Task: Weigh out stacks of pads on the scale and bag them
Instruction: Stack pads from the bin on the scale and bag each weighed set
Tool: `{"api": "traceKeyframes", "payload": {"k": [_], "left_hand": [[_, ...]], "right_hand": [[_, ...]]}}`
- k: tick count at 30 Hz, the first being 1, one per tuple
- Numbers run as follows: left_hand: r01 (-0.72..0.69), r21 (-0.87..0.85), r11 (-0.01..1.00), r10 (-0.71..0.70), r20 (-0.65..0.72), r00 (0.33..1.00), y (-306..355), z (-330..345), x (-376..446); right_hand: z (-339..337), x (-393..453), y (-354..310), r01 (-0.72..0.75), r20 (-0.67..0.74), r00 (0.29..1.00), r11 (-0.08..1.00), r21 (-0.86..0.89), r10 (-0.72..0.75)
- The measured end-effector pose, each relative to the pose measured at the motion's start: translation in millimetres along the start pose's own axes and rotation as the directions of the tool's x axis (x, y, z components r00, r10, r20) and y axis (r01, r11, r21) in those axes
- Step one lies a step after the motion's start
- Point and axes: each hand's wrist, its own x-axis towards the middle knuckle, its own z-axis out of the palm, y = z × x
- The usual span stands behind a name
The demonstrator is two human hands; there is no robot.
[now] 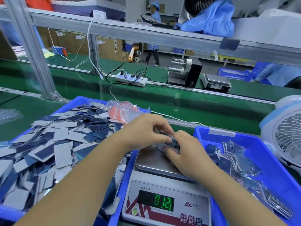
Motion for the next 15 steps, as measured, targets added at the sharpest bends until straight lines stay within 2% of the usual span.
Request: {"api": "traceKeyframes", "payload": {"k": [3,9,15], "left_hand": [[0.046,0.004,0.999,-0.046,0.009,0.999,-1.5,-5.3,-0.8],[0.205,-0.012,0.979,-0.205,0.022,0.979,-8.4,-28.3,-7.3],[0.334,0.001,0.943,-0.333,0.061,0.941,-13.5,-42.6,-12.0]], "right_hand": [[-1.3,-1.1,0.5,-0.028,-0.005,1.0,1.0,0.015,0.028],[-1.8,-1.1,-1.3,-0.009,0.074,0.997,0.992,-0.122,0.018],[-2.1,-3.3,-4.2,0.042,0.094,0.995,0.981,-0.192,-0.025]]}}
